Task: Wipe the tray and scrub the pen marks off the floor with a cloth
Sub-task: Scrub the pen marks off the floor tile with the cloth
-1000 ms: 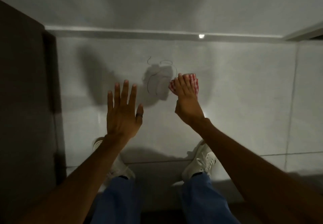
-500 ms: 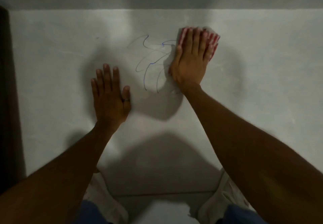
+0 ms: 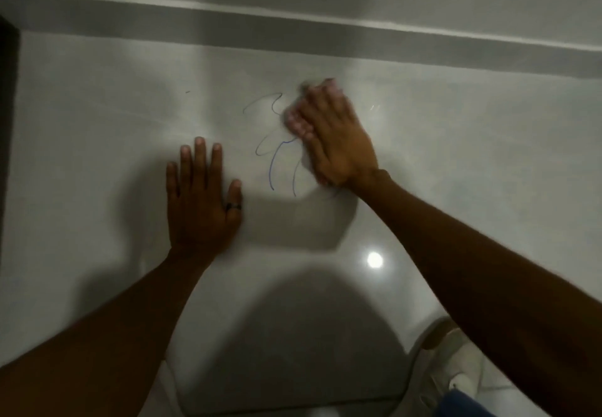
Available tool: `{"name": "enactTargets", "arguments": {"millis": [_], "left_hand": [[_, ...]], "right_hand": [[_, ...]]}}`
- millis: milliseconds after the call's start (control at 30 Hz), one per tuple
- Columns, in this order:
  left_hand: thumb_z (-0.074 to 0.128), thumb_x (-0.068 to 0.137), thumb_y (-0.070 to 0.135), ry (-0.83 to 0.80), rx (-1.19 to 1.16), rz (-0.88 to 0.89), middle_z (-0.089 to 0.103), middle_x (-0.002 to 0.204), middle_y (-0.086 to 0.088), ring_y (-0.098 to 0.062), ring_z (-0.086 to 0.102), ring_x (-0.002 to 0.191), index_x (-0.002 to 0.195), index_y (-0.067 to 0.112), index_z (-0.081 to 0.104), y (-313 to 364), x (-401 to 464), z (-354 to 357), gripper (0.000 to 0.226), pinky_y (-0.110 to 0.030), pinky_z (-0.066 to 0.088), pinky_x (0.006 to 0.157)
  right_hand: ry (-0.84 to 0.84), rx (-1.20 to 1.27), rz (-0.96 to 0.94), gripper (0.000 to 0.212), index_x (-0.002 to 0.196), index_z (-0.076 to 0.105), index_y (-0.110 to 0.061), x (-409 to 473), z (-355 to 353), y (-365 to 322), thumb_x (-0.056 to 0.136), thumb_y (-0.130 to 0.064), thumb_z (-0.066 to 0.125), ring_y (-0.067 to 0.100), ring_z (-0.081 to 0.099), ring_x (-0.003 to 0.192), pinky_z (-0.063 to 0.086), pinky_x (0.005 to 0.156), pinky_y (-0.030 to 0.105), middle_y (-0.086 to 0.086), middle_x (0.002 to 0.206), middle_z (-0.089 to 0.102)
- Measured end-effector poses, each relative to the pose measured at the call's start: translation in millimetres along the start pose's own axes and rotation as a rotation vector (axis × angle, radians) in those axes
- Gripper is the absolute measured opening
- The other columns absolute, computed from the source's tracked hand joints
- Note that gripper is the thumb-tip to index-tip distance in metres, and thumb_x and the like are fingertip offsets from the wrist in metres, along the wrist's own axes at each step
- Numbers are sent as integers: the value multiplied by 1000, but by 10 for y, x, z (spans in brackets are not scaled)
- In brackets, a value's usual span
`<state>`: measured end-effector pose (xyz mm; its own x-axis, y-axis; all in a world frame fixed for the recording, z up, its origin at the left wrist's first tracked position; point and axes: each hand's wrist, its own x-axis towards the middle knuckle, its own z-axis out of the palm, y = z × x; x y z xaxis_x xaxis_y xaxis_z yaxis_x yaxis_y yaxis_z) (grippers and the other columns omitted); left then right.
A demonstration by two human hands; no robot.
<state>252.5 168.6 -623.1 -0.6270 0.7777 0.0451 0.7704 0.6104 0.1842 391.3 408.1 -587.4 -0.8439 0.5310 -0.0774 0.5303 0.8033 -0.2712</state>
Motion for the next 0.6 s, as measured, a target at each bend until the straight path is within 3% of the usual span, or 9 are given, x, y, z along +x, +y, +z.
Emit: {"name": "enactTargets", "arguments": {"millis": [67,100,200,300,333,433,533,567,600], "left_hand": [[32,109,49,13,-22,-1,23,180,-15,-39,19,167,171,17,27,-9,-1,1,70,-56,13,135],[33,109,49,22,-25,2,23,180,-15,-38,20,167,171,18,27,-15,2,11,70,-55,13,135],[32,110,51,26,-22,11,21,180,-14,-37,18,167,172,19,24,-27,5,36,70,-54,11,136],[31,110,51,23,-20,6,19,181,-14,-37,17,167,172,19,23,-38,4,29,70,-54,11,136],[31,110,51,27,-25,7,20,180,-15,-38,18,167,172,18,23,-34,1,30,70,-54,11,136],[33,110,49,22,-35,2,20,180,-16,-39,17,167,172,17,23,-14,11,5,71,-55,11,137],[35,109,47,9,-53,-14,19,180,-15,-38,16,168,172,16,24,4,7,-29,71,-56,11,137],[35,109,47,10,-53,-15,20,180,-15,-38,17,168,172,16,25,13,8,-31,71,-56,11,137],[35,109,47,9,-52,-12,20,180,-16,-38,17,167,172,16,25,20,10,-33,71,-56,11,137]], "right_hand": [[61,35,268,61,170,24,-19,-14,-37,-58,113,-41,30,34,4,169,7,138,56,11,181,14],[42,0,227,64,171,20,-20,-70,-9,-150,112,-44,26,34,2,169,4,139,55,12,181,12],[-16,-87,-191,63,171,21,-22,-314,107,-122,111,-44,24,34,5,169,9,138,55,11,181,15],[50,-42,135,61,171,19,-26,-442,74,-120,112,-42,25,31,4,170,11,137,58,8,181,14],[17,-73,104,62,171,17,-26,-522,108,-180,111,-43,24,30,3,170,10,137,58,7,181,13],[-72,-137,-255,62,171,20,-24,-763,203,-95,112,-43,25,29,1,170,10,138,55,7,181,16],[35,-103,159,61,170,22,-23,-758,179,-100,111,-39,24,32,3,170,12,136,59,10,180,17],[10,-120,167,62,171,19,-23,-776,219,-183,111,-40,24,33,3,170,10,136,59,11,181,14],[-46,-138,44,63,171,18,-23,-836,273,-270,111,-42,24,33,2,170,9,137,58,11,181,13]]}}
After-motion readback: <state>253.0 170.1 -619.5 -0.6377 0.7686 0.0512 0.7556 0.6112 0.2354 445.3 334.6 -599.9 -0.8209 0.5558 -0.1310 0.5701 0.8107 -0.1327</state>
